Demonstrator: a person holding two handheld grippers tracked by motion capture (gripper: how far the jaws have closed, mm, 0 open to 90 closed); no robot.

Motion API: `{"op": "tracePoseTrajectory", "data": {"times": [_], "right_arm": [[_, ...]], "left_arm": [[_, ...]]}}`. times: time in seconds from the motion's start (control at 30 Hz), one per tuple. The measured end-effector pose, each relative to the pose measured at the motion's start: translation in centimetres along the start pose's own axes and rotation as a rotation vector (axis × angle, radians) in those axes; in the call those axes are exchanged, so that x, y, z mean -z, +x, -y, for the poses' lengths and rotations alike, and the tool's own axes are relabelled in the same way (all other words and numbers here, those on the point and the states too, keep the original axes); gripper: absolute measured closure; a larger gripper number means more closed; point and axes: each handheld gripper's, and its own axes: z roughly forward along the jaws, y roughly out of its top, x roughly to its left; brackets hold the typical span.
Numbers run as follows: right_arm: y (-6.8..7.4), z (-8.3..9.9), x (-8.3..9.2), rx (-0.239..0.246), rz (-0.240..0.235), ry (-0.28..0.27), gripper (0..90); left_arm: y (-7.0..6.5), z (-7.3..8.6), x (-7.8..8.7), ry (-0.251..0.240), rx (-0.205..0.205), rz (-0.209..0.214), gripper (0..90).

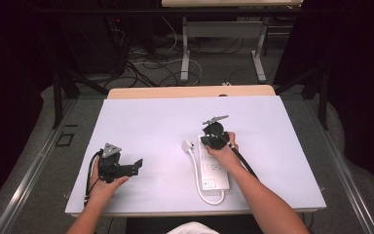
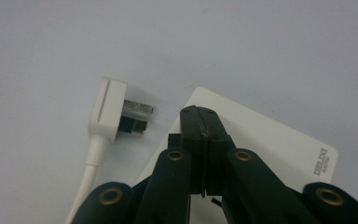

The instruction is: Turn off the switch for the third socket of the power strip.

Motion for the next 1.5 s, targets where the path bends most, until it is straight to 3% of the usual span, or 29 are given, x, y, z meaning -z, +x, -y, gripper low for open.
{"op": "tracePoseTrajectory", "data": {"times": [0.07,0.5,0.7,1.17,1.5], "right_arm": [[-0.1,0.0,0.1,-0.032,-0.014,0.010,90.0],[-0.1,0.0,0.1,-0.034,-0.009,0.008,88.1],[0.1,-0.1,0.4,-0.026,-0.015,-0.034,84.4],[-0.2,-0.5,1.8,-0.067,-0.029,-0.098,57.2],[-0.3,-0.5,1.6,-0.070,-0.035,-0.107,27.4]], "left_arm": [[0.0,0.0,0.0,-0.001,0.002,0.000,1.0],[-0.1,-0.2,-0.4,0.002,0.006,0.005,1.0],[0.0,-0.3,-0.7,0.008,0.006,0.011,1.1],[0.0,-0.3,-0.9,0.003,0.004,0.011,1.2],[0.0,-0.2,-0.8,0.005,-0.001,0.007,1.2]]}}
